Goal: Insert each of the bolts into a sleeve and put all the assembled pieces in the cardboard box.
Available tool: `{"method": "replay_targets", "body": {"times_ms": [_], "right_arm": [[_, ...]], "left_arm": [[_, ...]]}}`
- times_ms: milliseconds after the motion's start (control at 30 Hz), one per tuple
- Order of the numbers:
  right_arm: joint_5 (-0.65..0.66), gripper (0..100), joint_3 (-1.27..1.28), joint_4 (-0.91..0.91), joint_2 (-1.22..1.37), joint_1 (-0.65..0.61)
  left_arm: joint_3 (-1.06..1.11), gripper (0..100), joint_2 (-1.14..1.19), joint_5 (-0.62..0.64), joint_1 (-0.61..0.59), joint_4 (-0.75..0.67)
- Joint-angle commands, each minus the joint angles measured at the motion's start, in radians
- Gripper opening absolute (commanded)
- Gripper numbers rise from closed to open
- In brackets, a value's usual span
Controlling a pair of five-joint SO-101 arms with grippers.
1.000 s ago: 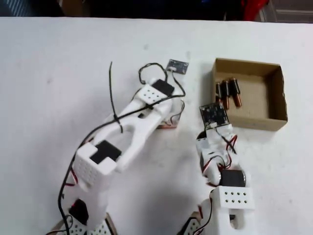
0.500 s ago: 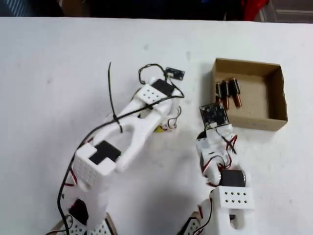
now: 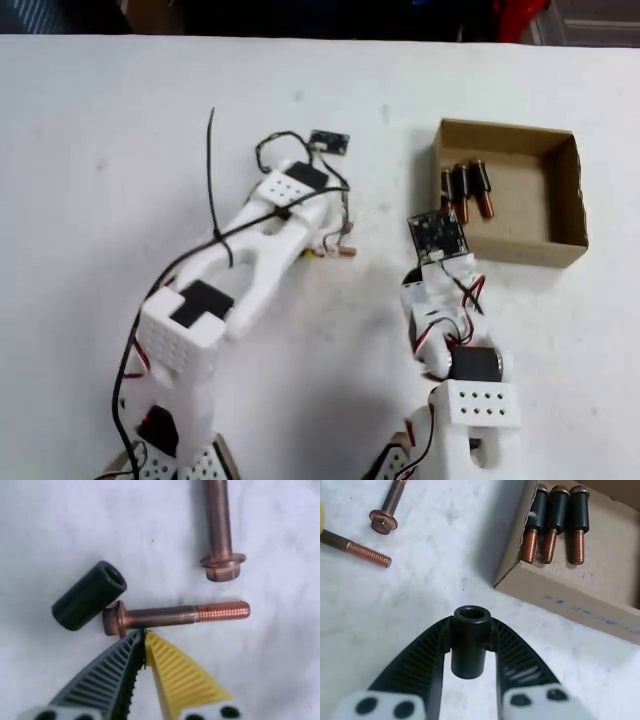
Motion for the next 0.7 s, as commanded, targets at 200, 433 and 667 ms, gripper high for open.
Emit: {"method": "replay_targets", "body": {"times_ms": [200, 433, 667], "right_arm": [[0.000, 1.7, -0.011, -0.022, -0.024, 0.008], [0.000, 1.7, -0.011, -0.022, -0.024, 0.008], [0.000, 1.7, -0.011, -0.022, -0.024, 0.008]], "left_arm": [[-0.005, 2, -0.068, 0.002, -0.027, -0.098], [-0.005, 2, -0.068, 0.002, -0.027, -0.183], [-0.003, 2, -0.067, 0.002, -0.027, -0.206]]}}
